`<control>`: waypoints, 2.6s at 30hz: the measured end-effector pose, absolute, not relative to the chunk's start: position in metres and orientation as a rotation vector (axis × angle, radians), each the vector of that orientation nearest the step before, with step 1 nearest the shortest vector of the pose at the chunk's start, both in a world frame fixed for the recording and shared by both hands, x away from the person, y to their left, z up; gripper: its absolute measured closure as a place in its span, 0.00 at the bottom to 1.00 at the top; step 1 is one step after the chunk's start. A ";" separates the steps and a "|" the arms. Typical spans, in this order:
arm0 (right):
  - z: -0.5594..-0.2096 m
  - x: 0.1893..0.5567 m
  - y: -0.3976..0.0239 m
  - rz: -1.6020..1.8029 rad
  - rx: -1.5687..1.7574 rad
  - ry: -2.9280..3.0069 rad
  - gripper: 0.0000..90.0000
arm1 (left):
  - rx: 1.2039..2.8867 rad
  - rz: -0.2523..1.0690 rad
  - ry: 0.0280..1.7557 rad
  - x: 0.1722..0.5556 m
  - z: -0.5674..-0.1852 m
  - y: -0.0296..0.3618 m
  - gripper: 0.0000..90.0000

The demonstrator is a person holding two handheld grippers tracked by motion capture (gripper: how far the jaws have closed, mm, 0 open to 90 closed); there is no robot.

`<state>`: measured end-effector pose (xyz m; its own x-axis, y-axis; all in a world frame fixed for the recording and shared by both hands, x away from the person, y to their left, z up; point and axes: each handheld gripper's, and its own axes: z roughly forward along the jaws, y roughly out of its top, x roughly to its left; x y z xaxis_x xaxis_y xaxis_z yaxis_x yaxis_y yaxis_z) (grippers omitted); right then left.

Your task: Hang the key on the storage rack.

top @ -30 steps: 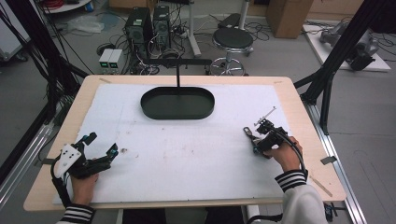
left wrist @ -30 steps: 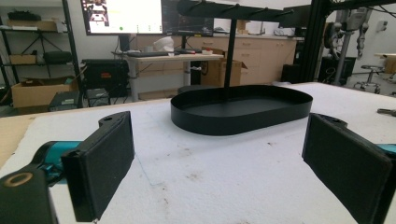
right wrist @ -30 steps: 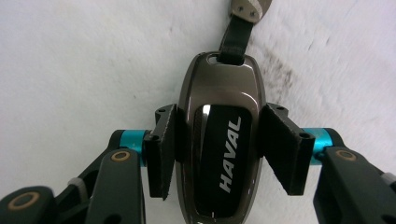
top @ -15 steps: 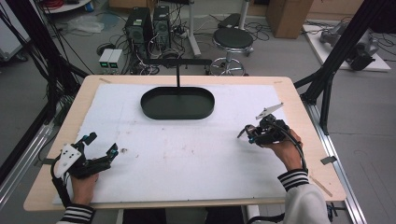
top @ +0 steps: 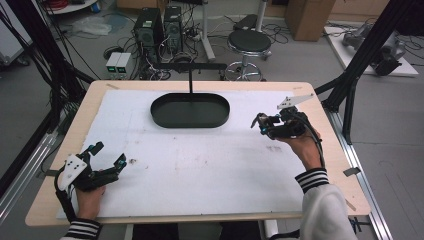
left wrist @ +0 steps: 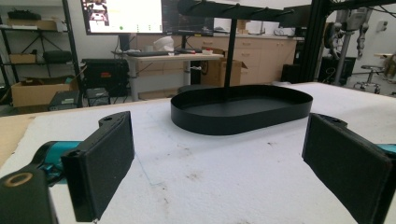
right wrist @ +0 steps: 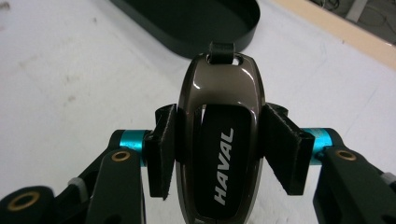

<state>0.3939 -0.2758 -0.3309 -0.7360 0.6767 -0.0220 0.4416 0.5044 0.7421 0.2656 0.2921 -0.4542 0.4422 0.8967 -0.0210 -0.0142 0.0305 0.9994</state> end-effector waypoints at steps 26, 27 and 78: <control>-0.268 0.447 -0.223 1.208 0.865 2.353 0.53 | 1.358 0.858 0.863 0.266 -0.454 0.292 0.11; -0.267 0.449 -0.222 1.212 0.868 2.352 0.53 | 1.356 0.857 0.865 0.265 -0.454 0.292 0.11; -0.263 0.502 -0.152 1.190 0.959 2.164 0.53 | 1.359 0.856 0.865 0.266 -0.454 0.293 0.11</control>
